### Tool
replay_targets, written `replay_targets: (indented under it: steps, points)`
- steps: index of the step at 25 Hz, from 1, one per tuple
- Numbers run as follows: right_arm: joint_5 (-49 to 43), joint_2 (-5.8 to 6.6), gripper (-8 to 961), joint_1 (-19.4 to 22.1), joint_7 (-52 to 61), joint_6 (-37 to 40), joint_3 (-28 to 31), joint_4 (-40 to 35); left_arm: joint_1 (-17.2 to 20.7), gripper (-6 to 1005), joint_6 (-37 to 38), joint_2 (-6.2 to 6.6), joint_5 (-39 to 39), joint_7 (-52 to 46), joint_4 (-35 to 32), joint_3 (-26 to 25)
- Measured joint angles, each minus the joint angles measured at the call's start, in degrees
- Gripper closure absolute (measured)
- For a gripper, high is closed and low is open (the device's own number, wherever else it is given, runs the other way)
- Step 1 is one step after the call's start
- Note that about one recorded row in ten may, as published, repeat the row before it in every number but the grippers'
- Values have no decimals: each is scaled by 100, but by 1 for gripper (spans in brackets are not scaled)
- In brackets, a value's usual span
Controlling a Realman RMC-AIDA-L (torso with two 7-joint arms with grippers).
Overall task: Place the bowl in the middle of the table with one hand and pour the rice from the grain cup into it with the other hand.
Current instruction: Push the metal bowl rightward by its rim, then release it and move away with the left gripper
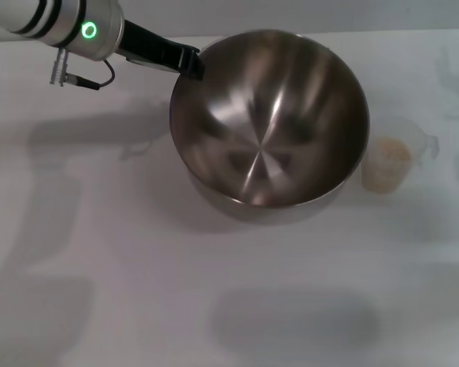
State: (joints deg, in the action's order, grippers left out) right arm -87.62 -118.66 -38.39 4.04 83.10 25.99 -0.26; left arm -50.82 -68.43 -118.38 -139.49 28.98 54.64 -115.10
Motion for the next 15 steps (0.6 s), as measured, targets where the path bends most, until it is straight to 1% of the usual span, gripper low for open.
replay_targets:
  steps: [3,5,15]
  points:
    - [0,0,310,4,0,1,-5,-1,14,938,105,-1,3,23,-52,72]
    - [0,0,310,16,0,5,-6,-1,41,938,260,-1,15,26,-119,232]
    - [0,0,310,38,0,14,-6,0,55,939,554,-9,19,86,-391,430]
